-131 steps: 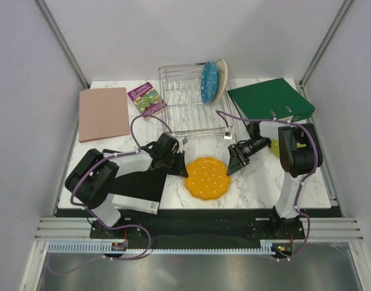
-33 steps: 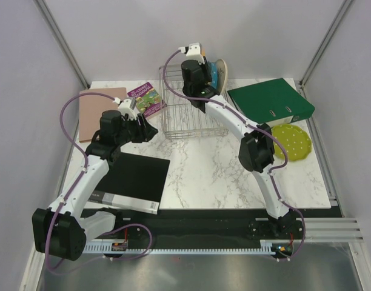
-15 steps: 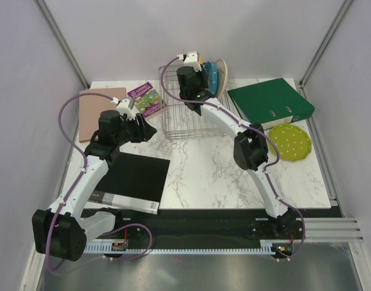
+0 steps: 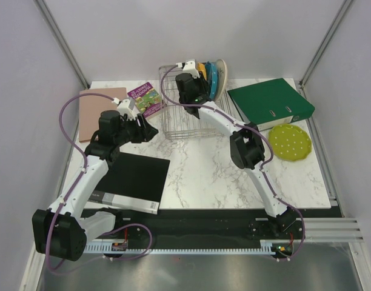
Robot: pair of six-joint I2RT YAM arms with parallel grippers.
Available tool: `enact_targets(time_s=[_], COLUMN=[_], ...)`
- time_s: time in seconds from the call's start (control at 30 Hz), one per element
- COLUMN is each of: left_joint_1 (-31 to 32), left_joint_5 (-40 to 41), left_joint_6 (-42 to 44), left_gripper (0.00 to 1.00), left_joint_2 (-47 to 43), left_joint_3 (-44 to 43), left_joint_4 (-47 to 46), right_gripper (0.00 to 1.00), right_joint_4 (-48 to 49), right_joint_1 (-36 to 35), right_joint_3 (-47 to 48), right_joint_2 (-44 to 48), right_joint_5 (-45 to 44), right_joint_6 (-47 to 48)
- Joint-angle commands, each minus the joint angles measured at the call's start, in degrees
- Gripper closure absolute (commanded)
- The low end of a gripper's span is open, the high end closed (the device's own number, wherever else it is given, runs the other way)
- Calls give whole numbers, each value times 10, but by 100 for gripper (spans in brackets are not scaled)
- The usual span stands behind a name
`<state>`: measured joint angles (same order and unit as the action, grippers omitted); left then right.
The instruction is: Load the plates into the dish rack
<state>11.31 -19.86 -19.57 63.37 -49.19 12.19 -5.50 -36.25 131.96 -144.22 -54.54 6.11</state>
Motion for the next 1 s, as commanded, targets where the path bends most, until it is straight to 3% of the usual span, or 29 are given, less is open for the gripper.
enact_targets(time_s=[0.0, 0.23, 0.33, 0.4, 0.47, 0.5, 0.53, 0.6, 0.67, 0.7, 0.8, 0.83, 0.9, 0.93, 0.97], left_joint_1=[-3, -3, -3, -3, -3, -3, -3, -2, -2, -1, -1, -1, -1, -1, -1], left_joint_5=[-18, -19, -10, -5, 9, 15, 23, 27, 7, 3, -6, -22, -22, -23, -26], left_joint_6=[0, -7, -17, -13, -1, 4, 14, 23, 49, 57, 84, 101, 101, 99, 98], left_gripper=[41, 33, 23, 4, 0, 0, 0, 0, 0, 0, 0, 0, 0, 0, 0], left_joint_2=[3, 16, 16, 14, 9, 7, 4, -5, -12, -14, -22, -25, -34, -35, -36], left_joint_3=[-23, -35, -35, -39, -42, -43, -46, -48, -48, -44, -28, -17, -6, 1, 4], left_joint_4=[-3, -10, -21, -21, -21, -17, -14, -7, 7, 13, 26, 28, 26, 26, 27], right_gripper=[55, 49, 48, 46, 28, 21, 15, 13, 10, 4, 2, 24, 55, 97, 100], right_joint_4=[50, 145, 139, 87, 32, 6, -3, -49, -132, -164, -263, -281, -310, -314, -311], right_joint_1=[2, -29, -46, -56, -54, -52, -46, -9, 61, 87, 163, 178, 237, 259, 299], right_joint_3=[-10, -96, -126, -164, -215, -291, -333, -444, -495, -531, -601, -619, -658, -667, -679], right_joint_2=[86, 199, 255, 285, 350, 378, 441, 509, 603, 626, 680, 685, 682, 678, 676], right_joint_5=[-25, -20, -18, -9, 12, 28, 49, 149, 297, 350, 441, 451, 480, 497, 507], right_joint_6=[37, 125, 130, 117, 97, 100, 109, 98, 80, 89, 189, 212, 251, 264, 282])
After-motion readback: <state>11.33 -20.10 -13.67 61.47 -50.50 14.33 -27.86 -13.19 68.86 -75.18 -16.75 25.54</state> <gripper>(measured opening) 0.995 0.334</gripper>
